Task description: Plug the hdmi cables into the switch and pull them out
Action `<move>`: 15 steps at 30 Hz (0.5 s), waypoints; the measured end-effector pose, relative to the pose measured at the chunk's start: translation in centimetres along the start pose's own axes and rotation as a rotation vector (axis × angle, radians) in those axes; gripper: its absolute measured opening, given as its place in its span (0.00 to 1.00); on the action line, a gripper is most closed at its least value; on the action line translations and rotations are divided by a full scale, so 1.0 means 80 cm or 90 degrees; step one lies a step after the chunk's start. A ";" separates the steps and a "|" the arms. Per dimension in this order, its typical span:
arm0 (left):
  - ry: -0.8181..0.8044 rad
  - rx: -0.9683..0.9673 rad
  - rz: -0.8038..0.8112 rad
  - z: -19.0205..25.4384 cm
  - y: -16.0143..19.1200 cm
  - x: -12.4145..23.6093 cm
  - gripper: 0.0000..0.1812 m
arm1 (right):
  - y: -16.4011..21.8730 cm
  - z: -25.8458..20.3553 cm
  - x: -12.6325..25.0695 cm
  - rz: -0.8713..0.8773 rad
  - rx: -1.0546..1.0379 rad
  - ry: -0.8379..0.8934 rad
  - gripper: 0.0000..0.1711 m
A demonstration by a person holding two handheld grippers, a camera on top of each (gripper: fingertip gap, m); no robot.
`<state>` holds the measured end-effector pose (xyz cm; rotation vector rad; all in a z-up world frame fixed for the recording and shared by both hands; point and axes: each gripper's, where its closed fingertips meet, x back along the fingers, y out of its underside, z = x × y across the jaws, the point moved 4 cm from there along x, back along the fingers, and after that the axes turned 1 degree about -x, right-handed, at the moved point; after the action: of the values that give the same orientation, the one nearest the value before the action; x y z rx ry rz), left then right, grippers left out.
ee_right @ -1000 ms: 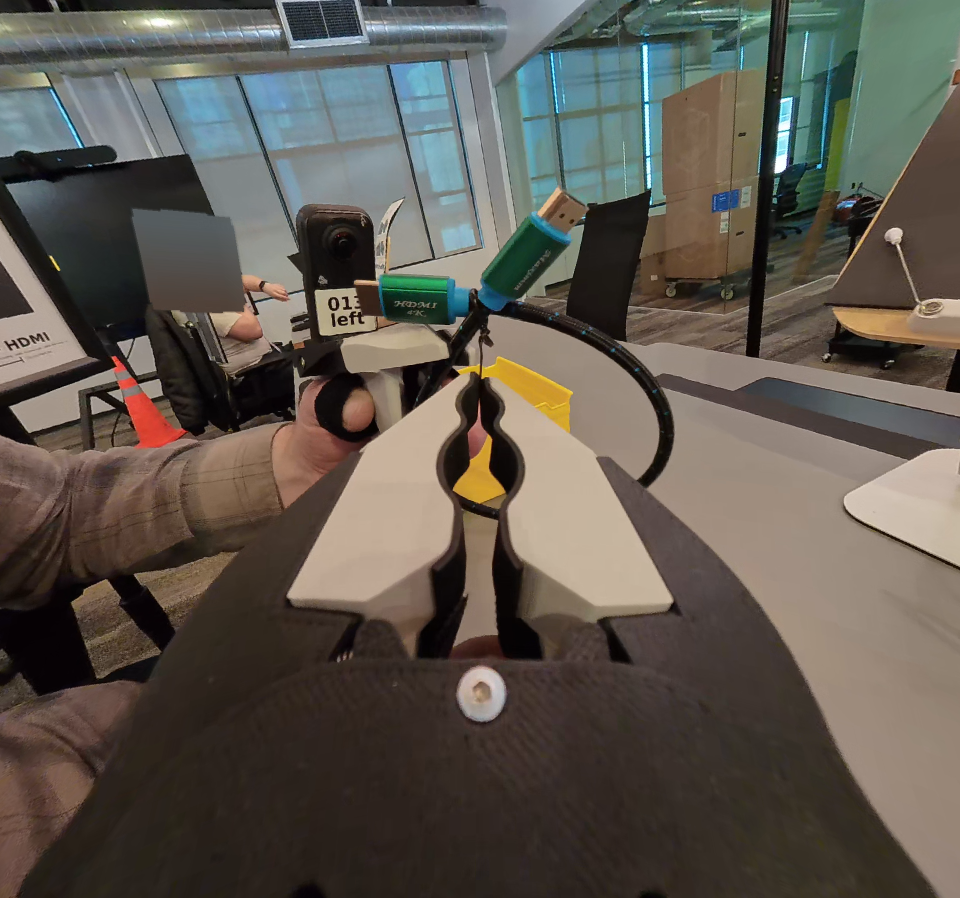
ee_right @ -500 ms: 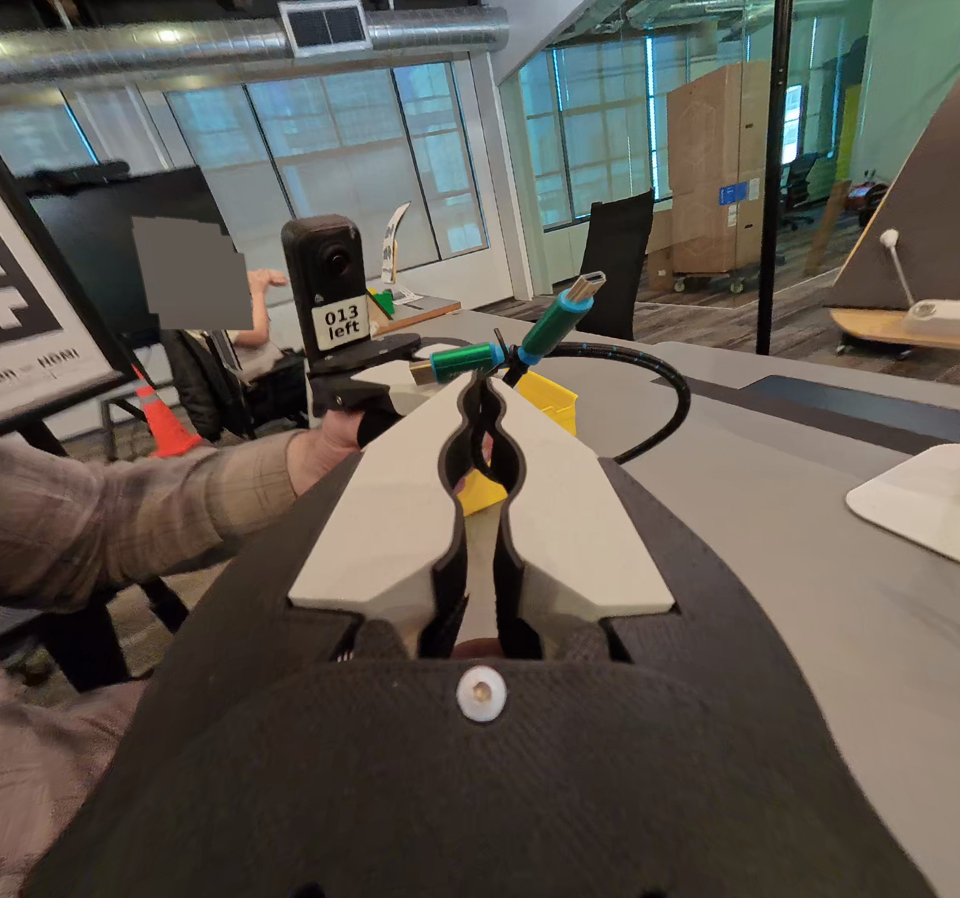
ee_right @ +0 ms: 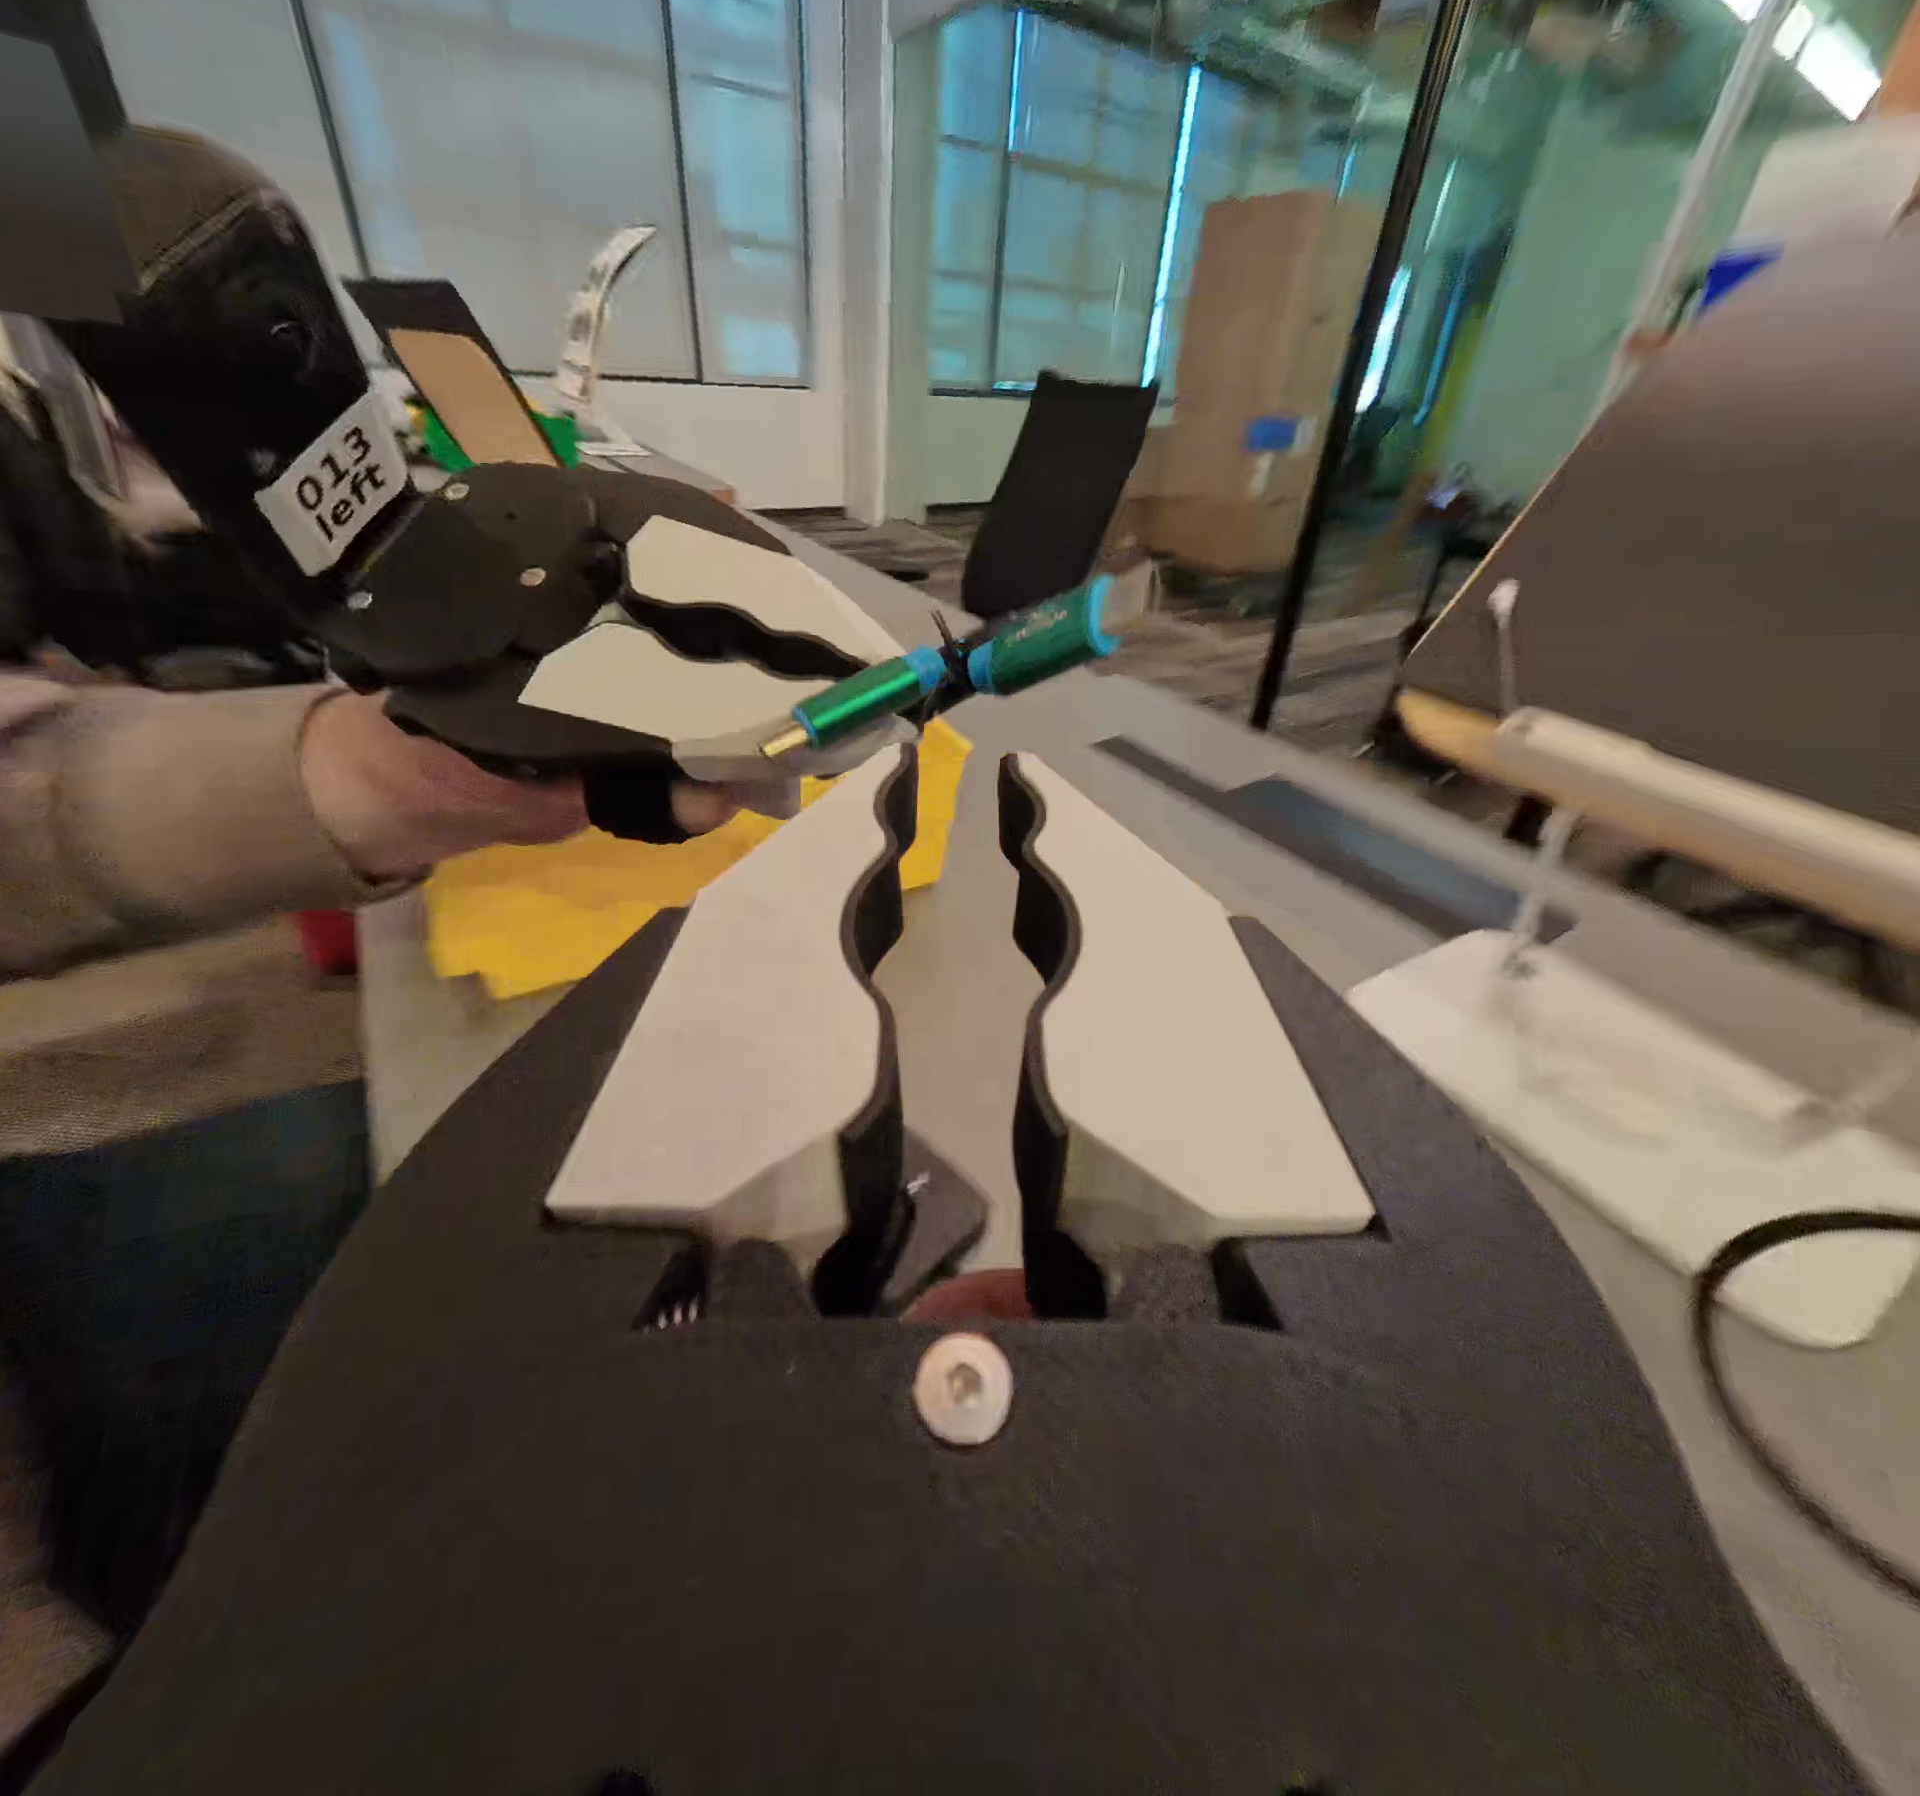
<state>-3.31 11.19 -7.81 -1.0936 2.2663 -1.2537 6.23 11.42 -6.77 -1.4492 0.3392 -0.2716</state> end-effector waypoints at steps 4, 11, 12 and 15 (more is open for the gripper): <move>0.001 -0.040 -0.015 0.003 -0.001 -0.001 0.03 | -0.019 -0.010 0.002 0.020 0.150 0.049 0.05; 0.007 -0.087 -0.022 0.014 -0.004 -0.005 0.03 | -0.011 -0.012 -0.006 -0.010 0.193 0.069 0.02; 0.009 -0.087 -0.021 0.015 -0.004 -0.005 0.03 | -0.012 -0.010 -0.006 -0.010 0.191 0.073 0.01; 0.007 -0.093 -0.021 0.015 -0.005 -0.006 0.03 | -0.010 -0.005 -0.006 -0.016 0.177 0.078 0.00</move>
<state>-2.10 10.70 -8.23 -1.1823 2.3892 -1.1229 5.60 11.13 -5.95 -1.1662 0.3675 -0.4132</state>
